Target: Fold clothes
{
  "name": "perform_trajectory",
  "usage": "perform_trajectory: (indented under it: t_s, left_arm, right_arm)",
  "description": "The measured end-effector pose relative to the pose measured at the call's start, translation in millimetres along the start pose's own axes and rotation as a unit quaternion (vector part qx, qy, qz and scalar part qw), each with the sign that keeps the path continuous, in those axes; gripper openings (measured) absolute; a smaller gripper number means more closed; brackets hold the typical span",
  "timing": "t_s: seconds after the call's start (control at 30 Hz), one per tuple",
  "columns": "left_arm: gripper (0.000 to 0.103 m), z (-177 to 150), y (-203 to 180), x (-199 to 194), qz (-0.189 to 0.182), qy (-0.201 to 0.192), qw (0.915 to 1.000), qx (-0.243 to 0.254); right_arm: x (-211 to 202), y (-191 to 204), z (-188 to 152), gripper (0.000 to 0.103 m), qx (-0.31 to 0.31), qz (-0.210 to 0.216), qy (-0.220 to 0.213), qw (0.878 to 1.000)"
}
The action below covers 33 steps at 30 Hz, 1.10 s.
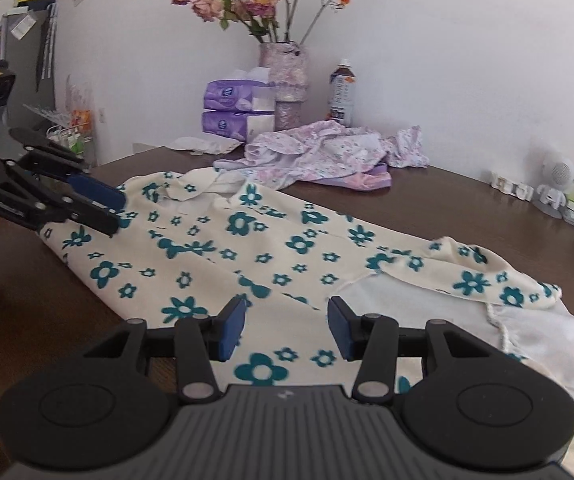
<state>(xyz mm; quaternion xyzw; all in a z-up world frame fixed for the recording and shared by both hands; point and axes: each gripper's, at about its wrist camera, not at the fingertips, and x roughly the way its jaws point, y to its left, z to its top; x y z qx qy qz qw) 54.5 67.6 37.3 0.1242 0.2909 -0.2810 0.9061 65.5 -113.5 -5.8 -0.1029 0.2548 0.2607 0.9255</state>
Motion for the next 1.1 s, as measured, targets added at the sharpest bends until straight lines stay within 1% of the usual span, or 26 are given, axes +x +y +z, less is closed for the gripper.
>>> perform_trajectory:
  t_s: [0.07, 0.13, 0.2, 0.27, 0.5, 0.97, 1.1]
  left_arm:
    - [0.033, -1.4, -4.1, 9.5, -0.010, 0.010, 0.9999, -0.003]
    - [0.033, -6.1, -4.4, 17.9, -0.010, 0.022, 0.9997, -0.010]
    - [0.034, -11.7, 0.3, 21.2, -0.014, 0.019, 0.9993, -0.030]
    - [0.034, -14.1, 5.2, 20.0, -0.017, 0.014, 0.9986, -0.048]
    - [0.034, -13.9, 3.5, 18.9, -0.006, 0.012, 0.9982, -0.058]
    - [0.034, -12.4, 3.3, 19.6, 0.003, 0.019, 0.9970, -0.076]
    - [0.034, -11.6, 3.8, 19.8, 0.005, 0.022, 0.9967, -0.078]
  right_arm:
    - [6.1, 6.8, 2.4, 0.047, -0.012, 0.009, 0.005, 1.000]
    - [9.8, 8.3, 0.6, 0.047, -0.019, 0.009, 0.013, 1.000]
    - [10.1, 5.9, -2.6, 0.047, -0.021, 0.007, 0.019, 1.000]
    - [6.4, -1.3, -7.2, 0.047, -0.019, 0.002, 0.022, 1.000]
    - [-8.2, -27.4, -22.9, 0.047, -0.010, -0.014, 0.029, 0.999]
    - [-56.4, -104.1, -60.8, 0.047, 0.009, -0.083, 0.041, 0.996]
    - [-66.5, -115.7, -67.8, 0.046, 0.008, -0.063, 0.040, 0.997]
